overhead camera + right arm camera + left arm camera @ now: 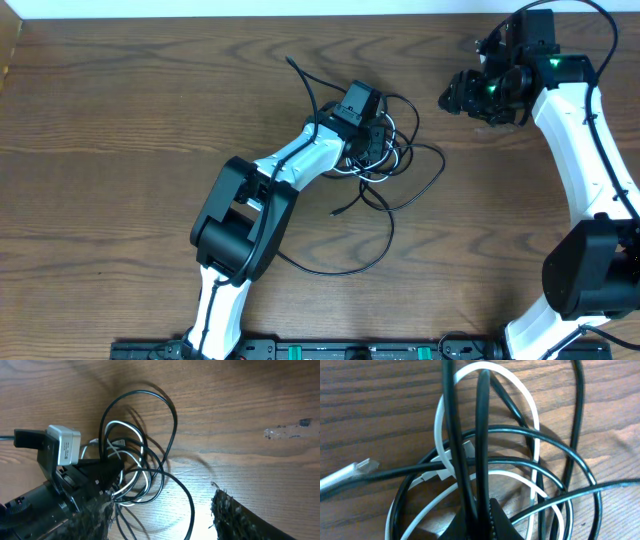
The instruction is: Untangle cables
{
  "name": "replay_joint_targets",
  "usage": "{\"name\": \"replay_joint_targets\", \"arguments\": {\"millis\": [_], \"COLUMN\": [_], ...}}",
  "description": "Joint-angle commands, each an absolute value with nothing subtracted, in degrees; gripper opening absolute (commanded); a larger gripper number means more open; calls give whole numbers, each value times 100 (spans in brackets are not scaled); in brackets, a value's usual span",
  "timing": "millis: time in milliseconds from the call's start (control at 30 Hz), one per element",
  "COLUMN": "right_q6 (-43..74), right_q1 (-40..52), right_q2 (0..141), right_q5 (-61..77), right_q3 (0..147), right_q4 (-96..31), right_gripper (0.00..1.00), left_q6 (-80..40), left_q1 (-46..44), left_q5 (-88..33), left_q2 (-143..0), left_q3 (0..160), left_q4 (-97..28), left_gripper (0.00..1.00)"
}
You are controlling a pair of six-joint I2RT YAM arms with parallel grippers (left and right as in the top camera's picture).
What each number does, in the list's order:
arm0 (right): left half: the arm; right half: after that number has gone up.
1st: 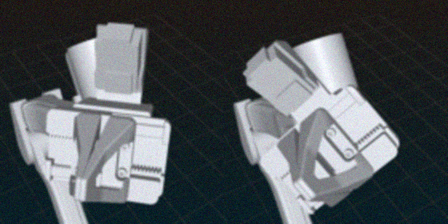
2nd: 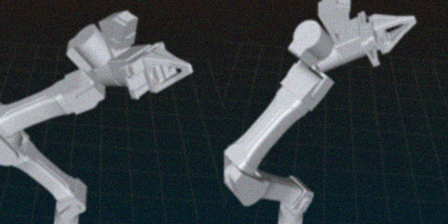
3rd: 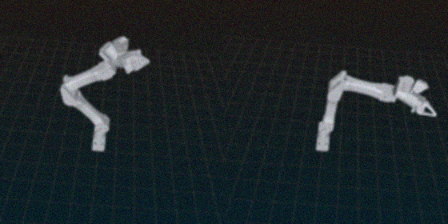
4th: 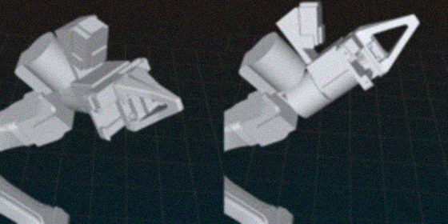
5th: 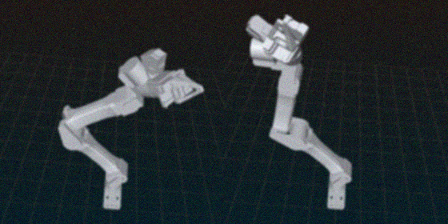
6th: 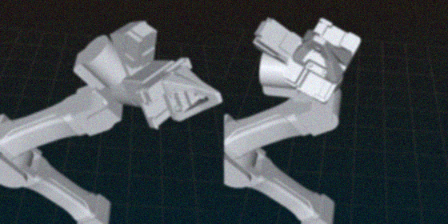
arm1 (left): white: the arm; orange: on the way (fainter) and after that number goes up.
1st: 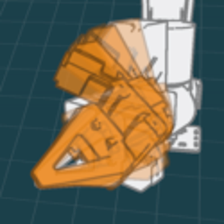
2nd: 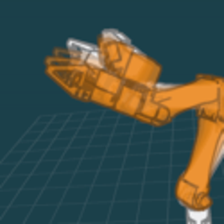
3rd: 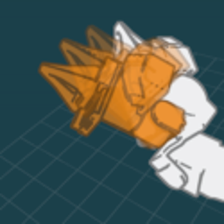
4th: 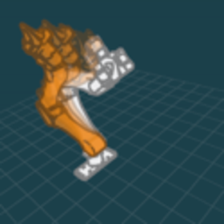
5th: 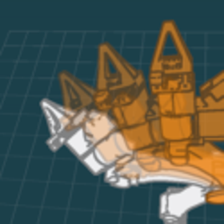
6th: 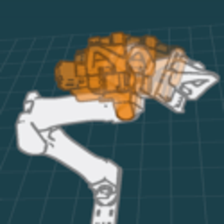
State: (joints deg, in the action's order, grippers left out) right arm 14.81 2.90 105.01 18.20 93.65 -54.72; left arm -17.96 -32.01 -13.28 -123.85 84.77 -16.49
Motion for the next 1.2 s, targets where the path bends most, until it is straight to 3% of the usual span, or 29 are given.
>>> {"name": "replay_joint_targets", "arguments": {"millis": [0,200,400,667,1167], "right_q6": [1406,1240,738,456,117], "right_q1": [384,543,720,801,1404], "right_q2": [10344,10344,10344,10344,10678], "right_q5": [1835,2001,3116,4023,3830], "right_q3": [9397,9397,9397,9397,9395], "right_q4": [-5450,-5319,-4917,-4600,-4436], "right_gripper": [61,60,60,60,60], "left_q6": [-1745,-1811,-1896,-2397,-3673], "left_q1": [-3068,-2893,-2818,-2628,-1861], "left_q5": [-1619,-2018,-2058,-2620,-5118], "left_q2": [-11679,-10361,-9467,-9323,-9321], "left_q3": [8477,8477,8477,8477,8477], "left_q4": [-1664,-2025,-2469,-2504,-1448], "left_gripper": [8,8,8,8,8]}}
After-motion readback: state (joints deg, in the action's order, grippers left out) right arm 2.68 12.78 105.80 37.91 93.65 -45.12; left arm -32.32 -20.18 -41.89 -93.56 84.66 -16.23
